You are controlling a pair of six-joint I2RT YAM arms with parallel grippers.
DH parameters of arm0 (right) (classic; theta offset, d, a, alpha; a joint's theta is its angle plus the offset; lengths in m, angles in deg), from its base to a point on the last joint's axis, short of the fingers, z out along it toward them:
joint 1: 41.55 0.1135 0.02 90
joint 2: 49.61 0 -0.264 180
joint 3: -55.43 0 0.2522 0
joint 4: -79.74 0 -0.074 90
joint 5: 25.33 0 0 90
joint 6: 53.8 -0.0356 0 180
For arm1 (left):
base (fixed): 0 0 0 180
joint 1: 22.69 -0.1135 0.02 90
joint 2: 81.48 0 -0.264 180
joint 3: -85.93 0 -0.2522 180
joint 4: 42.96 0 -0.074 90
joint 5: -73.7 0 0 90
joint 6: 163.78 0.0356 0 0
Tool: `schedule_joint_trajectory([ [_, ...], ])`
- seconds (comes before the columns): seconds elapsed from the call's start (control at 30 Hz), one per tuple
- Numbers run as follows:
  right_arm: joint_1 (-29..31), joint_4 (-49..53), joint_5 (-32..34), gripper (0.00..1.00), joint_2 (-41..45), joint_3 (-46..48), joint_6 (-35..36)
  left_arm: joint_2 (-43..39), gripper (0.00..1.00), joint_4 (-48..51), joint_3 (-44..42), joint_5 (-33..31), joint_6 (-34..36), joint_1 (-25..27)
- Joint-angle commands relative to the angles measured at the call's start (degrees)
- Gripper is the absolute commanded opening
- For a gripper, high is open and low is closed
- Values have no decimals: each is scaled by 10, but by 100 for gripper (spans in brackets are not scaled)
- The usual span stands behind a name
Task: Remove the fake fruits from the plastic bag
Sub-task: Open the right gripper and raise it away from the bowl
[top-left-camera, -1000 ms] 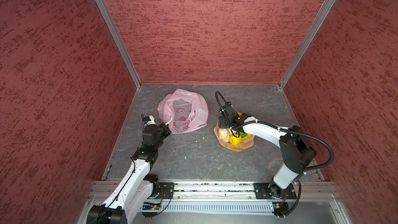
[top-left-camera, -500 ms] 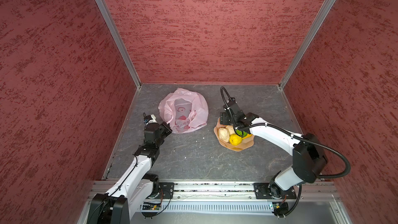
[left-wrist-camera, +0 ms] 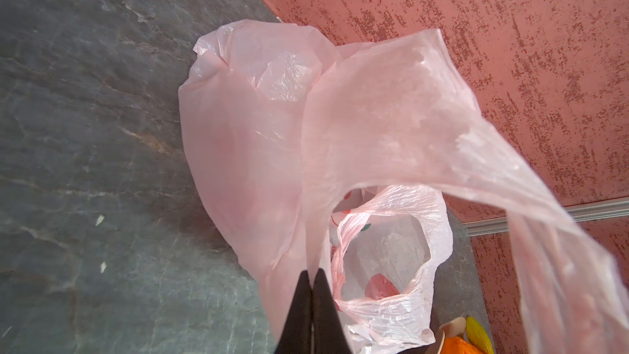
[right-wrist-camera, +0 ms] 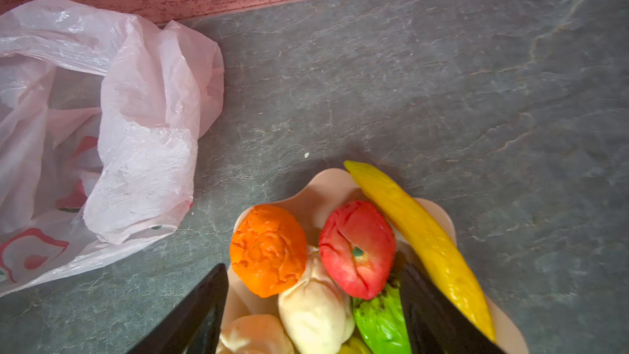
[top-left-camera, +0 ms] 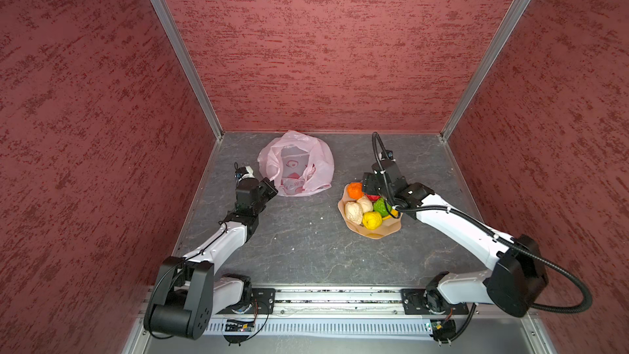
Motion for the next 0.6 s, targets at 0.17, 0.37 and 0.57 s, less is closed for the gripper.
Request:
schedule_joint_trajectory([
  [0.17,-77,-8,-3,81,81,56,8,100,0,-70,80,-8,16,18],
  [0.37,-133,-16,-19,82,109,80,20,143,0,-70,127,-18,30,28],
  [0.57,-187,-39,-42,82,111,94,31,175,0,-50,167,-16,55,34],
])
